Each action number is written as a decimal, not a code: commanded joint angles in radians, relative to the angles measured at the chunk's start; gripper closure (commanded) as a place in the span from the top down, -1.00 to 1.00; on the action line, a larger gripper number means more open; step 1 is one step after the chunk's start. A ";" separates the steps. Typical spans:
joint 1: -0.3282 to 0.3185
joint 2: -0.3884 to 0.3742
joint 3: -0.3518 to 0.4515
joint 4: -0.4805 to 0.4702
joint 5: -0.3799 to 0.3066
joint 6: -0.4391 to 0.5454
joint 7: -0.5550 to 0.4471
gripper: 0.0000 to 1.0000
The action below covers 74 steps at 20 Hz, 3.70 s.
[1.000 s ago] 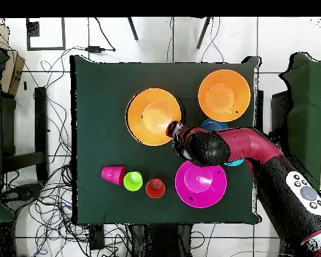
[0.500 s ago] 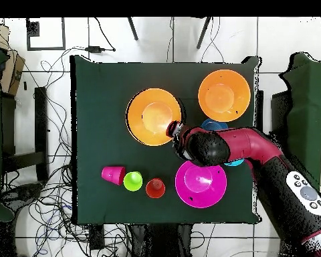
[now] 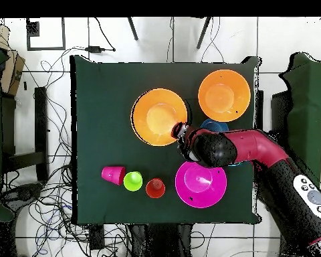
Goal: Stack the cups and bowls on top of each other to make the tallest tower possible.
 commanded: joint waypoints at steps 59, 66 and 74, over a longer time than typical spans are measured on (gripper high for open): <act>-0.062 0.004 0.056 0.037 -0.101 0.113 -0.264 -1.00; -0.058 0.013 0.055 0.060 -0.088 0.099 -0.231 -1.00; -0.058 0.021 0.057 0.072 -0.063 0.117 -0.223 -1.00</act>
